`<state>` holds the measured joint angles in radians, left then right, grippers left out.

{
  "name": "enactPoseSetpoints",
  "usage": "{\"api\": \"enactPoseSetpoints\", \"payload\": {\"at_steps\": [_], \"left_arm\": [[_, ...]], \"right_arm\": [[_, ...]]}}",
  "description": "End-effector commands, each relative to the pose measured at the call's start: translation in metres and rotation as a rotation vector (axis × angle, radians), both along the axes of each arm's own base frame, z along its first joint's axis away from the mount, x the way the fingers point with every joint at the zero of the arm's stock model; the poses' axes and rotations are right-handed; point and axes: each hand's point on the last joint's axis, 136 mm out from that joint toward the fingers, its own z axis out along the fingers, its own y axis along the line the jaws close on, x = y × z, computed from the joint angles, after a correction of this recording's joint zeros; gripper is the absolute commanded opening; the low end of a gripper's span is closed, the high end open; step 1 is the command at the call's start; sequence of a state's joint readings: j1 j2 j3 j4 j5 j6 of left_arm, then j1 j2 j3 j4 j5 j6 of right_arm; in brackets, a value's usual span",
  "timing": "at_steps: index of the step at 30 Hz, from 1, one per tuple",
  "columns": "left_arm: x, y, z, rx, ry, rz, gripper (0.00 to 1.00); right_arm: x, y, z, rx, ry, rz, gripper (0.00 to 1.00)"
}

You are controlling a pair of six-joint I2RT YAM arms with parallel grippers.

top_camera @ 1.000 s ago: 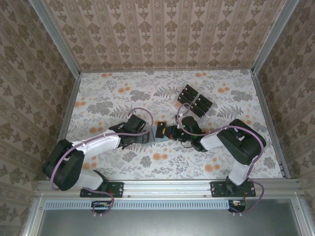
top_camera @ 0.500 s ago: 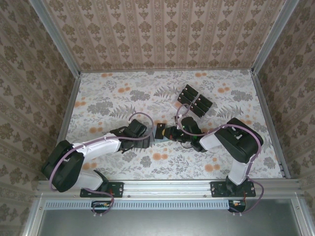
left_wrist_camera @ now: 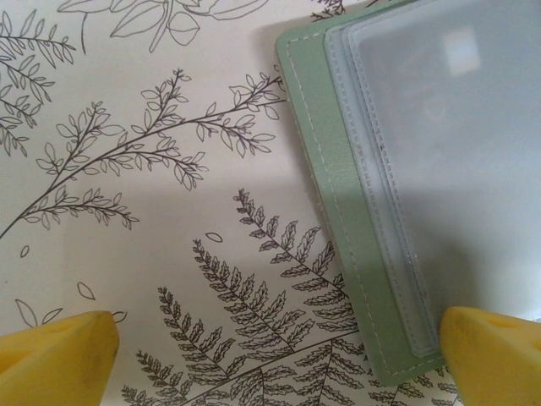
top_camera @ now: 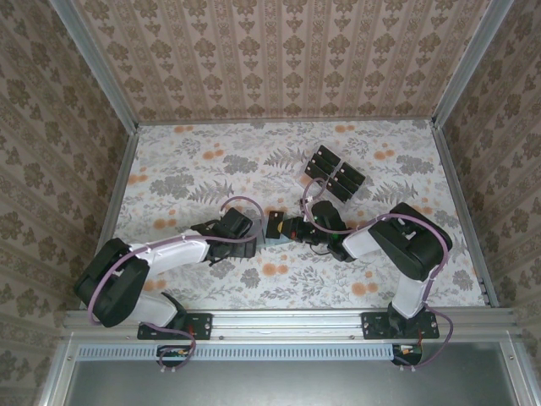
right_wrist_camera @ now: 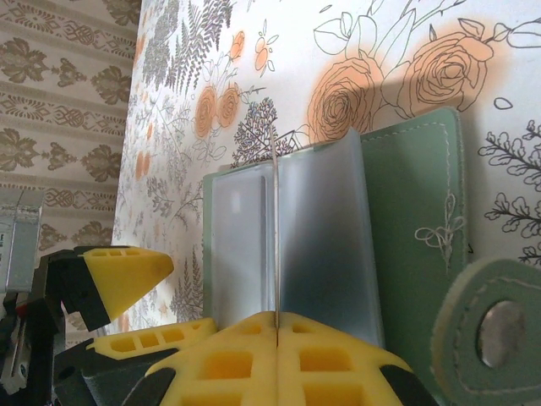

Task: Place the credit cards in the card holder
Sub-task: Insert the credit card into the card slot.

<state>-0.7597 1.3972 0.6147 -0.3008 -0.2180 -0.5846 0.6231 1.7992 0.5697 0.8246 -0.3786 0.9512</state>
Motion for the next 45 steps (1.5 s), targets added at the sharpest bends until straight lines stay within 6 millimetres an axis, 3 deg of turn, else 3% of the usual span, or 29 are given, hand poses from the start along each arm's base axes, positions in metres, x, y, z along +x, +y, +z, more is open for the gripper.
{"api": "enactPoseSetpoints", "payload": {"at_steps": [1, 30, 45], "left_arm": [[-0.009, 0.012, -0.013, 0.054, 0.028, 0.023, 1.00], [-0.010, 0.014, -0.012, 0.060, 0.025, 0.019, 1.00], [-0.009, 0.014, -0.011, 0.060, 0.023, 0.016, 1.00]], "right_arm": [[0.004, 0.004, 0.016, 0.048, -0.027, 0.008, 0.00], [-0.002, 0.002, -0.007, 0.044, 0.011, 0.009, 0.00], [-0.013, 0.012, -0.013, 0.092, 0.044, 0.084, 0.00]]}}
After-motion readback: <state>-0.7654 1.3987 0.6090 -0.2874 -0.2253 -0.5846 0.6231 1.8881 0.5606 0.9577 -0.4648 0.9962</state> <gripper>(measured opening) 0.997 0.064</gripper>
